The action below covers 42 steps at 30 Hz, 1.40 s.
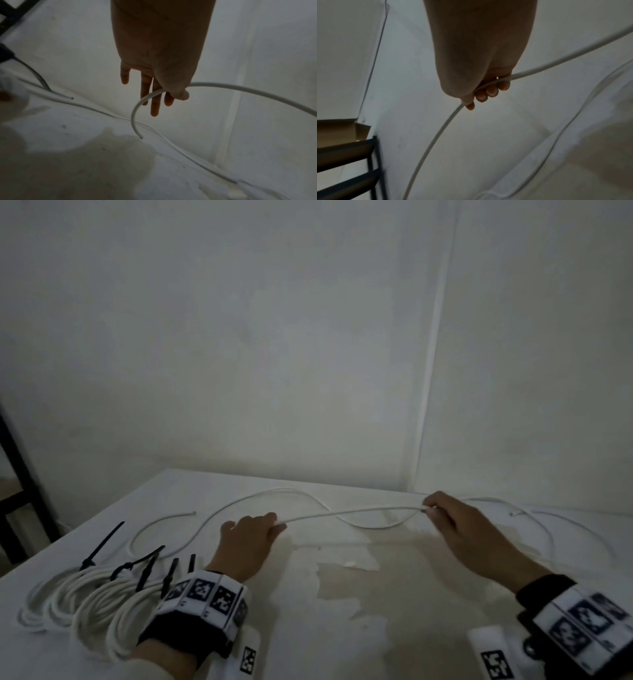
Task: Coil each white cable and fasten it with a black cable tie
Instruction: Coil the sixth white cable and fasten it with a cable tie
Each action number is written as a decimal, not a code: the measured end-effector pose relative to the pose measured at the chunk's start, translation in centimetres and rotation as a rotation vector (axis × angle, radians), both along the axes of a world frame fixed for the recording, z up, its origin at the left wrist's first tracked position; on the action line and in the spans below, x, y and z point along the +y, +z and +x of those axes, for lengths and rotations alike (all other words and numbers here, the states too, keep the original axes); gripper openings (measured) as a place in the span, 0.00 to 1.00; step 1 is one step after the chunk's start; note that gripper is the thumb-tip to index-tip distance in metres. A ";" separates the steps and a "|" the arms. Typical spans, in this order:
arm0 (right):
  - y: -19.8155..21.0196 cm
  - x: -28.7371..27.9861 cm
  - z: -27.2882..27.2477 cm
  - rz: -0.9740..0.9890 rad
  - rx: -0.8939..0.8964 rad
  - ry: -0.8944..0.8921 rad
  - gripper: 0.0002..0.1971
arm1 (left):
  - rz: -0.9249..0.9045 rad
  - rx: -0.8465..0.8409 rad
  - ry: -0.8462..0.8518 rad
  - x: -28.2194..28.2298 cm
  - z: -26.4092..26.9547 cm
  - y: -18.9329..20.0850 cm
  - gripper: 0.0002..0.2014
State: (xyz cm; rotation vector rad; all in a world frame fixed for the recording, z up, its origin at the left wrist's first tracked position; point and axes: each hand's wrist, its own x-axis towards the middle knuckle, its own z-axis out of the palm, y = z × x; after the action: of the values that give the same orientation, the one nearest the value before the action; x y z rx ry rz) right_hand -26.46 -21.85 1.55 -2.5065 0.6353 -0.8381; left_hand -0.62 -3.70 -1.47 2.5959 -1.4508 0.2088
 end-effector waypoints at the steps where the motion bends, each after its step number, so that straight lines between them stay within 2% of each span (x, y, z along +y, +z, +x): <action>1: 0.2 -0.7 -1.1 0.004 -0.025 -0.038 0.10 | -0.039 0.073 -0.013 0.0 0.3 0.0 0.14; 4: 0.8 -2.7 -3.7 0.023 -0.047 -0.156 0.08 | -0.196 0.352 -0.091 0.0 0.6 0.2 0.16; 6: 0.9 -3.6 -5.0 0.042 -0.048 -0.224 0.07 | -0.296 0.447 -0.111 -0.1 0.3 0.4 0.17; 10: 0.0 -3.0 -5.5 0.104 -0.003 -0.221 0.05 | -0.431 0.519 -0.101 -1.0 -1.9 0.8 0.17; 14: -1.1 -1.5 -4.5 0.067 -0.002 -0.207 0.14 | -0.568 0.520 -0.096 -1.9 -4.1 1.6 0.12; 18: -1.5 -0.5 -3.8 0.037 0.011 -0.204 0.18 | -0.732 0.674 -0.060 -1.9 -4.9 2.6 0.12; 21: -2.1 0.3 -3.6 0.037 0.072 -0.219 0.19 | -0.839 0.806 -0.111 -1.4 -5.5 3.6 0.13; 24: -2.2 1.1 -3.6 0.120 0.004 -0.239 0.17 | -0.881 0.893 -0.179 -0.8 -5.8 4.1 0.11; 28: -1.4 1.3 -4.3 0.034 -0.084 -0.310 0.11 | -0.909 0.908 -0.086 -0.1 -5.5 4.4 0.17; 32: -1.8 1.2 -4.9 -0.053 0.055 -0.283 0.12 | -0.929 1.003 -0.163 0.3 -6.8 4.9 0.17; 35: -3.0 2.4 -4.8 -0.280 0.161 -0.236 0.10 | -0.911 0.921 -0.228 0.3 -8.0 5.1 0.14; 39: -3.1 4.5 -4.4 -0.610 0.165 -0.150 0.02 | -0.835 0.675 -0.259 0.4 -8.8 4.6 0.12; 42: -2.5 5.7 -3.5 -0.682 0.147 -0.035 0.13 | -0.778 0.537 -0.306 0.7 -9.5 4.0 0.11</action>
State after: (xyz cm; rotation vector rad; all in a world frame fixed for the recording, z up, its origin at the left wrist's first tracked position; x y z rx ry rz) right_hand -29.99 -16.18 -1.00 -3.1982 0.4942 -1.0195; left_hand -10.16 -2.97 2.58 1.6233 -1.2104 0.0172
